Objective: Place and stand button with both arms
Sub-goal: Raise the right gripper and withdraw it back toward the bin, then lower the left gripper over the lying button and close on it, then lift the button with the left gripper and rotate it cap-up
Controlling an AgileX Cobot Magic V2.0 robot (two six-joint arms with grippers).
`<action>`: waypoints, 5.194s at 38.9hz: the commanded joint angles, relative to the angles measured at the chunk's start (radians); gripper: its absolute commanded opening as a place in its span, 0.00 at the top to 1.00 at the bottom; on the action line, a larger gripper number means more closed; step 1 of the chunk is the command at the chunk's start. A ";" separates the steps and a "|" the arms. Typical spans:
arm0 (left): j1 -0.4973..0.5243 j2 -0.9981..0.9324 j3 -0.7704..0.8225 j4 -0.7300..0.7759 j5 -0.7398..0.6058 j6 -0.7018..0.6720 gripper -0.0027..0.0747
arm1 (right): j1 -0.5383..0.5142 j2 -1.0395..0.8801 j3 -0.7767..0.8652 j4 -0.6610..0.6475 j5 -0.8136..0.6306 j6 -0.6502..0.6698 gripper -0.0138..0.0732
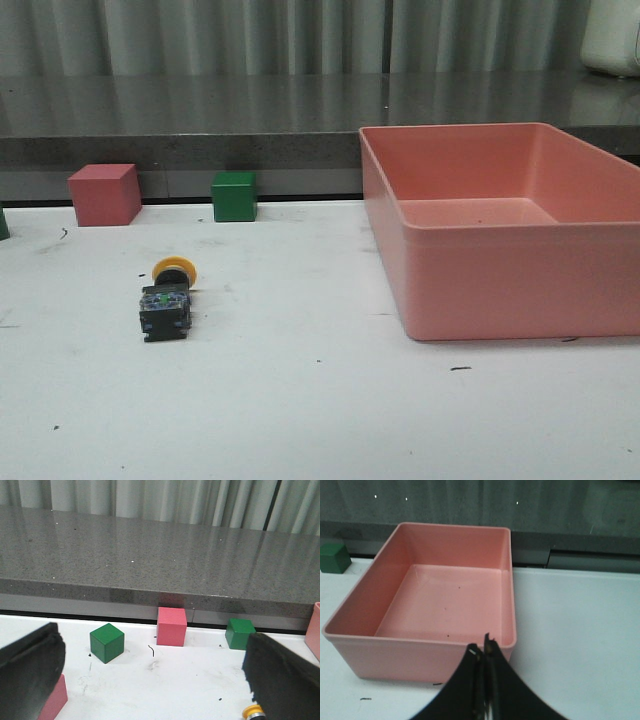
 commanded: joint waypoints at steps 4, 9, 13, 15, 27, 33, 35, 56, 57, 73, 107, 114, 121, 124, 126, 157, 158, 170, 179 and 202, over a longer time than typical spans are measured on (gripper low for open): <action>0.002 0.008 -0.037 -0.003 -0.080 -0.008 0.07 | 0.002 -0.094 -0.007 -0.014 -0.127 -0.011 0.91; 0.002 0.008 -0.037 -0.003 -0.080 -0.008 0.07 | 0.002 -0.099 -0.007 -0.014 -0.125 -0.011 0.91; 0.002 0.008 -0.037 -0.003 -0.091 -0.008 0.07 | 0.002 -0.099 -0.007 -0.014 -0.125 -0.011 0.91; 0.002 0.008 -0.037 -0.021 -0.095 -0.008 0.07 | 0.002 -0.099 -0.007 -0.014 -0.125 -0.011 0.91; -0.081 0.163 -0.177 -0.058 0.063 0.000 0.07 | 0.002 -0.099 -0.007 -0.014 -0.125 -0.011 0.91; -0.238 0.331 -0.276 -0.056 0.108 0.000 0.07 | 0.002 -0.099 -0.007 -0.014 -0.125 -0.011 0.91; -0.293 0.390 -0.302 -0.056 0.108 0.000 0.07 | 0.002 -0.099 -0.007 -0.014 -0.125 -0.011 0.91; -0.437 1.089 -0.844 -0.111 0.761 -0.062 0.07 | 0.002 -0.099 -0.006 -0.014 -0.123 -0.011 0.91; -0.437 1.117 -0.867 -0.111 0.784 -0.062 0.07 | 0.002 -0.099 -0.006 -0.014 -0.123 -0.011 0.91; -0.425 1.472 -1.159 -0.109 0.965 -0.129 0.07 | 0.002 -0.099 -0.006 -0.014 -0.123 -0.011 0.91; -0.370 1.643 -1.300 -0.144 1.035 -0.161 0.62 | 0.002 -0.099 0.000 -0.014 -0.119 -0.011 0.91; -0.370 1.643 -1.314 -0.139 1.040 -0.158 0.78 | 0.002 -0.099 0.000 -0.014 -0.119 -0.011 0.91; -0.370 1.631 -1.338 -0.131 1.035 -0.112 0.79 | 0.002 -0.099 0.000 -0.014 -0.119 -0.011 0.91; -0.376 1.598 -1.332 -0.116 0.993 -0.104 0.79 | 0.002 -0.099 0.000 -0.014 -0.119 -0.011 0.91; -0.384 1.557 -1.313 -0.091 0.948 -0.104 0.79 | 0.002 -0.099 0.000 -0.014 -0.119 -0.011 0.91; -0.316 0.826 -0.220 0.041 -0.542 -0.103 0.79 | 0.002 -0.099 0.000 -0.014 -0.119 -0.011 0.91; -0.316 0.826 -0.195 0.050 -0.598 -0.102 0.79 | 0.002 -0.099 0.000 -0.014 -0.119 -0.011 0.91; -0.316 0.957 -0.050 0.042 -0.951 -0.102 0.79 | 0.002 -0.099 0.000 -0.014 -0.119 -0.011 0.91; -0.316 1.148 -0.050 0.042 -1.251 -0.093 0.79 | 0.002 -0.099 0.000 -0.014 -0.119 -0.011 0.91; -0.316 1.398 -0.050 0.023 -1.525 0.082 0.79 | 0.002 -0.099 0.000 -0.014 -0.119 -0.011 0.91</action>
